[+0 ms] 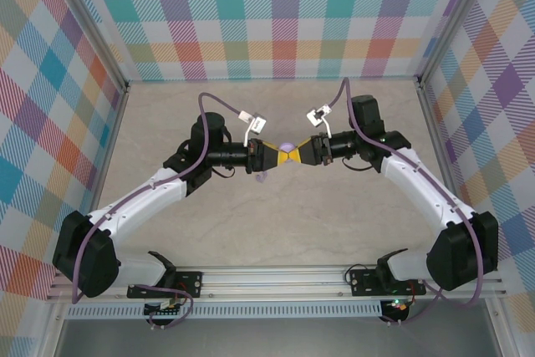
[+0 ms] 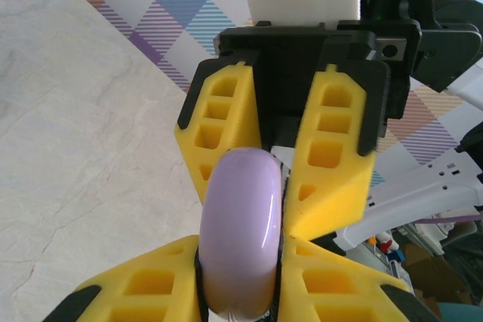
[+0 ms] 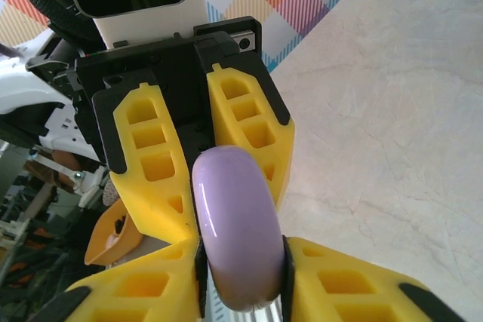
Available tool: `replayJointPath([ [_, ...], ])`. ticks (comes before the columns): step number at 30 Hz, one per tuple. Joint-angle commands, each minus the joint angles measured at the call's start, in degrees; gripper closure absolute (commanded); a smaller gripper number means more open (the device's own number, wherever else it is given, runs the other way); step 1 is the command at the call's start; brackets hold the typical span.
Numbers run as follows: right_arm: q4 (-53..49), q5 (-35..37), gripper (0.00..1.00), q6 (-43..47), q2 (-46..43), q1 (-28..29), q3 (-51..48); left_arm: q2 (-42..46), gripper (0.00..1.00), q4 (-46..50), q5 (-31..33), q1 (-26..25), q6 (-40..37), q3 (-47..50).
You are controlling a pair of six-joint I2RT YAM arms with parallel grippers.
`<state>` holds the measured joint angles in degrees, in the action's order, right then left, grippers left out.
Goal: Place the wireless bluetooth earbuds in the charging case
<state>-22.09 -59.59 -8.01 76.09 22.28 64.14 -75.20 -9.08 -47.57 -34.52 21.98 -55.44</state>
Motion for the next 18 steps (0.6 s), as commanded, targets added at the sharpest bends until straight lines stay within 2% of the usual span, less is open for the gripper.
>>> replayJointPath([
  [1, -0.59, 4.35, 0.57, 0.80, -2.43, 0.57, 1.23, 0.05, 0.84, 1.43, 0.91, -0.80, -2.58, -1.46],
  [4, -2.22, 9.42, 0.49, 0.80, -3.74, 0.62, 1.66, 0.04, 0.86, 5.42, 3.53, -0.77, -5.81, -2.74],
  [9, -5.63, 13.30, 0.44, 2.09, -5.72, 0.74, 2.63, 0.28, 0.88, 6.20, 8.79, -0.80, -13.64, -2.62],
  [13, -8.30, 15.65, 0.43, 3.30, -6.52, 1.40, 3.45, 2.47, 0.88, -0.22, 8.51, -0.84, -21.92, 1.19],
  [18, -10.73, 17.22, 0.41, 4.55, -6.25, 2.79, 4.53, 3.06, 0.90, -1.09, 7.35, -0.86, -27.87, 1.30],
])
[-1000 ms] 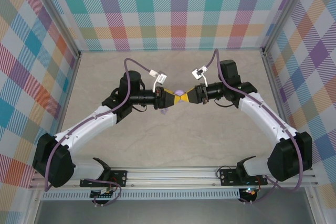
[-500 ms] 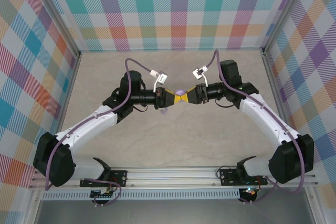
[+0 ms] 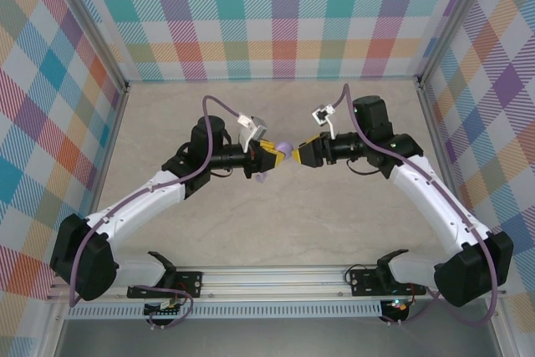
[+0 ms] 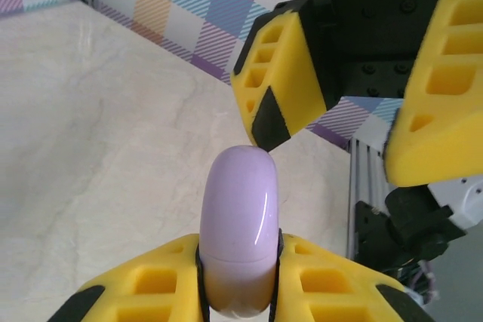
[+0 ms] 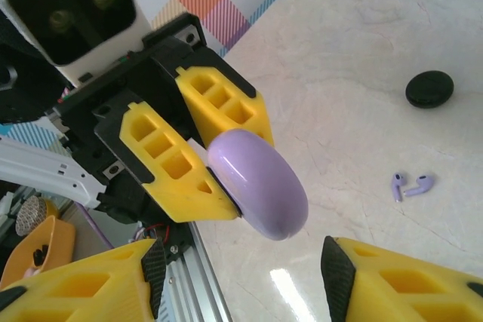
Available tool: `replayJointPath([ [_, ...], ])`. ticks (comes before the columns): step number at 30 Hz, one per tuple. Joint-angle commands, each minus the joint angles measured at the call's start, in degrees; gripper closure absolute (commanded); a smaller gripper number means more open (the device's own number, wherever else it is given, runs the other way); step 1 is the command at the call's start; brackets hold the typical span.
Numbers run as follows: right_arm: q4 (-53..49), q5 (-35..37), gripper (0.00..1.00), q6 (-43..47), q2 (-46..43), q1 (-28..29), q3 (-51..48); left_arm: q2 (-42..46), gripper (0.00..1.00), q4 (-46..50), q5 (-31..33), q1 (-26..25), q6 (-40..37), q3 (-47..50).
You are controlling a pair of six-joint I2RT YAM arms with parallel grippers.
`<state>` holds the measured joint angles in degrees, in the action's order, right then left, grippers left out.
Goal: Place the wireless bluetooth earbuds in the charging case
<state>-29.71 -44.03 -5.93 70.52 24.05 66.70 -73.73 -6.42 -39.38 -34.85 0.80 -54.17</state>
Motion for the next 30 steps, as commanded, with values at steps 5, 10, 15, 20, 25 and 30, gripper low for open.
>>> replayJointPath([
  [5, -4.23, 3.33, 0.40, 3.38, -0.21, 2.22, 2.91, 1.59, 0.90, -4.89, -2.75, -0.57, -7.97, -0.19],
  [10, -3.98, 4.95, 0.40, 3.27, -0.05, 2.58, 3.43, 2.04, 0.89, -5.27, -3.82, -0.98, -9.09, 0.34],
  [15, -3.37, 7.56, 0.40, 2.47, -0.01, 2.66, 3.44, 2.52, 0.90, -4.84, -4.74, -1.66, -10.35, 0.67],
  [20, -2.19, 8.98, 0.40, 1.16, -0.16, 2.60, 3.11, 2.53, 0.90, -3.79, -5.72, -2.17, -11.50, 0.73],
  [25, -0.75, 11.49, 0.40, -0.13, -1.32, 2.62, 2.52, 2.54, 0.90, -2.12, -5.63, -2.55, -12.79, 0.74],
  [30, -0.25, 13.70, 0.41, -0.96, -1.97, 2.59, 2.22, 2.93, 0.90, -1.63, -6.06, -2.68, -13.28, 1.04],
])
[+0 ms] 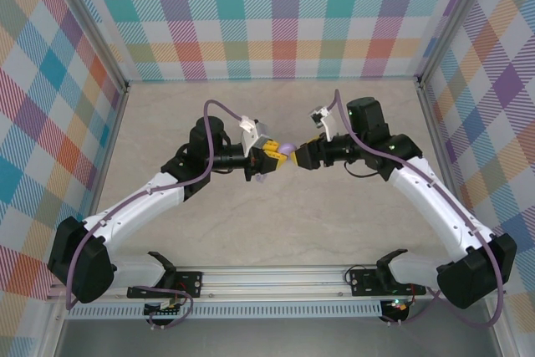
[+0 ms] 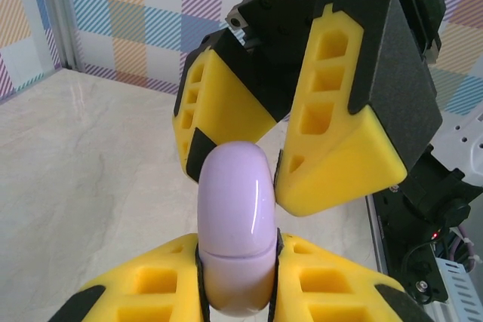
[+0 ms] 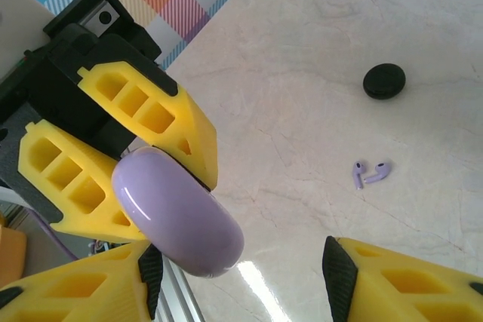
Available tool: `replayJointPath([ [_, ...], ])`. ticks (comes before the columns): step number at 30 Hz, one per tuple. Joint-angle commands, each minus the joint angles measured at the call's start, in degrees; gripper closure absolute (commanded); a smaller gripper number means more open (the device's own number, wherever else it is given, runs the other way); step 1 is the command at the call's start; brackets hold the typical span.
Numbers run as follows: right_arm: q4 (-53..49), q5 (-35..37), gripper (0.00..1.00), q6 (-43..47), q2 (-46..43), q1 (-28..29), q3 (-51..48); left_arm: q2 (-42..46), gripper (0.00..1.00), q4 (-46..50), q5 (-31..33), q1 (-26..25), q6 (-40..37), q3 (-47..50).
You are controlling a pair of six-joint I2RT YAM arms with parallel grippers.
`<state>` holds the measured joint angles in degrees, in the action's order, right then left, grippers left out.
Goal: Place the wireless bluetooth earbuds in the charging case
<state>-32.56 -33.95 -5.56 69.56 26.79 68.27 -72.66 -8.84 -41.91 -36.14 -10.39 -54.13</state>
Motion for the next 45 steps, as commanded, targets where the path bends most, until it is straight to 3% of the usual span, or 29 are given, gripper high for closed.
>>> replayJointPath([
  [1, 2.63, 4.02, 0.41, -1.50, -1.00, -0.12, 0.64, 1.90, 0.90, 0.90, -3.60, -1.44, -2.32, 1.07],
  [21, 3.50, 6.10, 0.38, -2.32, -4.02, -0.15, -0.03, 2.62, 0.90, 1.05, 1.29, -1.48, -1.61, 2.05],
  [27, 3.58, 17.76, 0.37, -6.28, -4.46, -0.15, -0.96, 4.35, 0.90, 0.05, 3.92, -1.48, 0.10, 3.54],
  [31, -0.39, 26.32, 0.36, -8.91, -0.15, -0.70, 0.55, 6.77, 0.90, 1.29, 3.64, -1.48, 0.72, 4.01],
  [45, -1.94, 12.21, 0.41, -10.26, 26.04, -0.15, 7.81, 15.66, 0.90, 4.04, 4.79, -1.48, 4.80, 6.52],
])
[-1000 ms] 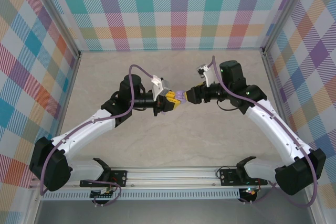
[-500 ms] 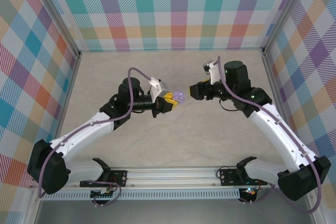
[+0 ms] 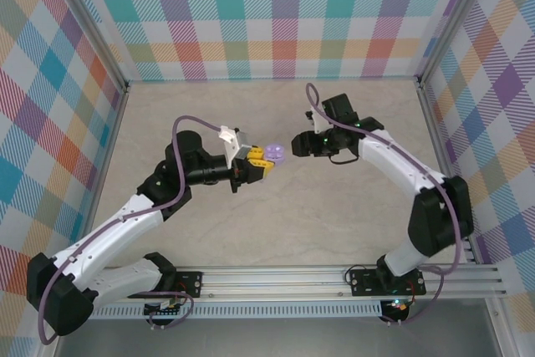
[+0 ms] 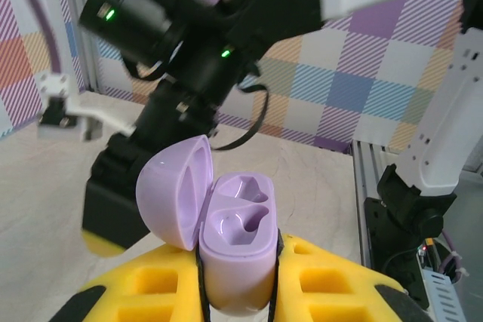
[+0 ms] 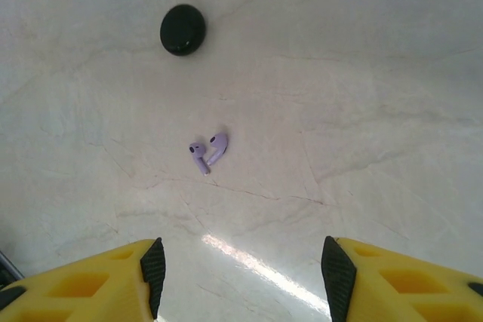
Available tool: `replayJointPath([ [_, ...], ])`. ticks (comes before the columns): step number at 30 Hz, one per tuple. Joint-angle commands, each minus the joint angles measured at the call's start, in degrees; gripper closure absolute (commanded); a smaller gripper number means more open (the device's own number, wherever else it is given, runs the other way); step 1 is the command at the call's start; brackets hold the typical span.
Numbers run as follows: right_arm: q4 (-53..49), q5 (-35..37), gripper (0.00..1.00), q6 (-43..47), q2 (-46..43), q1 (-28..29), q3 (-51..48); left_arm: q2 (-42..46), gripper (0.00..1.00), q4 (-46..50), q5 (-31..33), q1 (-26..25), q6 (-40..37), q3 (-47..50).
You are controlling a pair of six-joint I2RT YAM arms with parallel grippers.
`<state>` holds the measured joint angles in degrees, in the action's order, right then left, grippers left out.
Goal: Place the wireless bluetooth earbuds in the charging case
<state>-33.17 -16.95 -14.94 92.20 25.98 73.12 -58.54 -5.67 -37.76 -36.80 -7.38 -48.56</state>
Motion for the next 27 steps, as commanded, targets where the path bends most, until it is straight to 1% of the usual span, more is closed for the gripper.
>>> replayJointPath([
  [1, -1.75, -4.72, 0.41, -0.88, 5.43, 1.27, 4.00, 1.84, 0.90, 1.07, 0.82, -0.82, 2.06, 0.98],
  [6, -2.90, -2.52, 0.42, -2.72, 13.13, 4.52, 8.24, 3.52, 0.89, 1.26, 1.63, -0.84, 3.30, 1.70],
  [13, -5.14, 1.37, 0.43, -9.45, 20.57, 7.96, 13.60, 4.90, 0.89, 2.53, 2.25, -0.81, 3.60, 1.92],
  [16, -8.21, 4.17, 0.47, -11.68, 23.67, 9.79, 17.25, 5.26, 0.89, 2.60, 2.34, -0.82, 3.60, 2.04],
  [18, -10.35, 5.34, 0.53, -13.50, 26.09, 11.01, 20.02, 5.26, 0.89, 2.59, 2.18, -0.82, 3.67, 2.12],
  [20, -12.55, 6.68, 0.56, -15.52, 28.52, 11.84, 22.60, 5.21, 0.89, 2.29, 1.82, -0.82, 3.79, 2.16],
  [22, -14.40, 8.85, 0.58, -17.73, 30.30, 12.60, 24.73, 5.27, 0.89, 2.00, 1.81, -0.84, 3.86, 2.40],
  [27, -15.88, 9.89, 0.58, -20.23, 33.11, 13.64, 27.78, 5.49, 0.89, 2.13, 1.81, -0.82, 3.86, 2.75],
])
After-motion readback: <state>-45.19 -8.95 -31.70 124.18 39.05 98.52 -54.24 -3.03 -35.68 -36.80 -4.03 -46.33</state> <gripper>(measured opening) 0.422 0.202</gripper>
